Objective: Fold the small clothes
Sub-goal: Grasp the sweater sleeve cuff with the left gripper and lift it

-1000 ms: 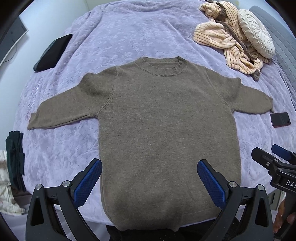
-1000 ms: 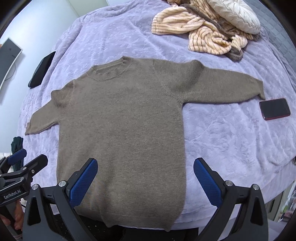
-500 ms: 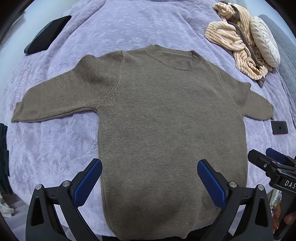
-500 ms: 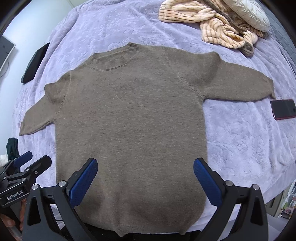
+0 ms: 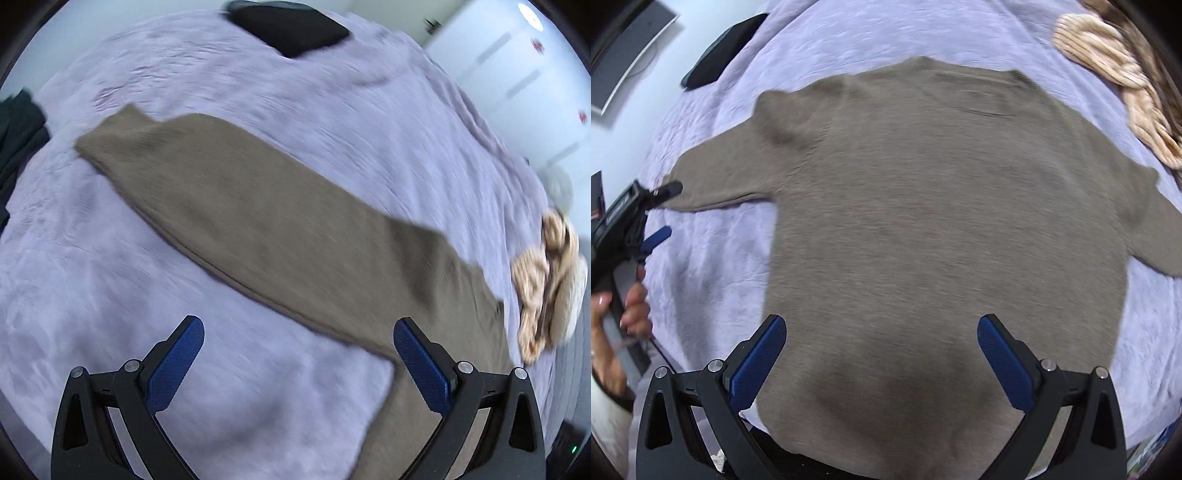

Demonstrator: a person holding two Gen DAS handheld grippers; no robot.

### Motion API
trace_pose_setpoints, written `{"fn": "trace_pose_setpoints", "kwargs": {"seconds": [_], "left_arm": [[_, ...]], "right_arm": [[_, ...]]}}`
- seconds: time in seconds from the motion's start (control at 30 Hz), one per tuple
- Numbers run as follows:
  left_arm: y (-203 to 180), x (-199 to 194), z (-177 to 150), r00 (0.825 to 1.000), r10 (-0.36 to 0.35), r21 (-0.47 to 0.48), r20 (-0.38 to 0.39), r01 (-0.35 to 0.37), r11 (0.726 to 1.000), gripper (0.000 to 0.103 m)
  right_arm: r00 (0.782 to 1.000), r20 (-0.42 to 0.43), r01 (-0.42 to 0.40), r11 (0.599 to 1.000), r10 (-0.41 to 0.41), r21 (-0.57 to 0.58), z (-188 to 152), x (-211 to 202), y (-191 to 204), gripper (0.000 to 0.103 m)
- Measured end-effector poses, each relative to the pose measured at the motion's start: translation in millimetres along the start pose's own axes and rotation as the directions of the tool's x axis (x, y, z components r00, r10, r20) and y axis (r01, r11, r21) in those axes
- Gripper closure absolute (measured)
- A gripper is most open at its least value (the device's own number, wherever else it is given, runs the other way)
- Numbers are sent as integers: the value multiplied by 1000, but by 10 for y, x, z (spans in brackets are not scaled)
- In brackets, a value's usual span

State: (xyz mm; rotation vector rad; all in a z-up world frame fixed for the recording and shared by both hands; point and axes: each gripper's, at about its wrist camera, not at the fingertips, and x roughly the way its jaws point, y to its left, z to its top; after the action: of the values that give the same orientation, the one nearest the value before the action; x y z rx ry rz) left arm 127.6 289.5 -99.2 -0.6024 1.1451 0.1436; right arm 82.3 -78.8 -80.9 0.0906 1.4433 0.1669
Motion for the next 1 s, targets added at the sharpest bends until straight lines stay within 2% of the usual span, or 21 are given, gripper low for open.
{"fn": "trace_pose_setpoints", "kwargs": {"seconds": [0.17,0.27,0.37,0.43,0.5,0.53,0.6,0.63,0.7,0.77,0.83,0.87,0.93,1.0], "left_arm": [[615,321,218,993,-119,-131,-16,115,985,0],[697,559,262,983,-184,-175,-29,176,969,0],[680,617,352,974,-227,-204,8,224,953,0],[647,539,436,960,-279,-195,41,281,940,0],[540,458,530,946,-316,-146,77,324,935,0],[502,460,577,946,-313,-125,84,321,939,0],[471,560,637,963,-262,-116,69,269,956,0],[503,653,645,972,-231,-141,46,235,962,0],[583,740,658,976,-215,-183,39,219,959,3],[595,748,686,985,-167,-193,38,171,966,16],[573,728,714,993,-113,-181,39,118,976,46],[555,708,726,996,-84,-169,40,90,982,54],[531,659,729,996,-74,-129,52,80,988,81],[472,558,708,993,-88,-82,76,95,992,89]], "right_arm": [[998,-52,-31,997,27,-77,114,299,377,0],[997,-77,-34,995,27,-97,131,411,491,0],[995,-96,-26,993,15,-114,154,491,585,0],[995,-98,-23,992,12,-121,161,494,627,0],[995,-97,-20,992,8,-122,190,494,652,0],[995,-95,-18,992,7,-123,213,491,666,0],[996,-89,-18,992,7,-124,238,489,687,0],[996,-87,-17,992,6,-124,262,488,698,0],[997,-81,-18,992,8,-122,309,471,721,0],[997,-72,-19,992,10,-124,357,439,732,0],[998,-59,-16,992,8,-125,408,412,745,0],[999,-54,-14,992,7,-123,441,398,752,0],[999,-45,-18,993,13,-114,487,370,751,0],[999,-36,-22,994,19,-103,520,329,729,0]]}}
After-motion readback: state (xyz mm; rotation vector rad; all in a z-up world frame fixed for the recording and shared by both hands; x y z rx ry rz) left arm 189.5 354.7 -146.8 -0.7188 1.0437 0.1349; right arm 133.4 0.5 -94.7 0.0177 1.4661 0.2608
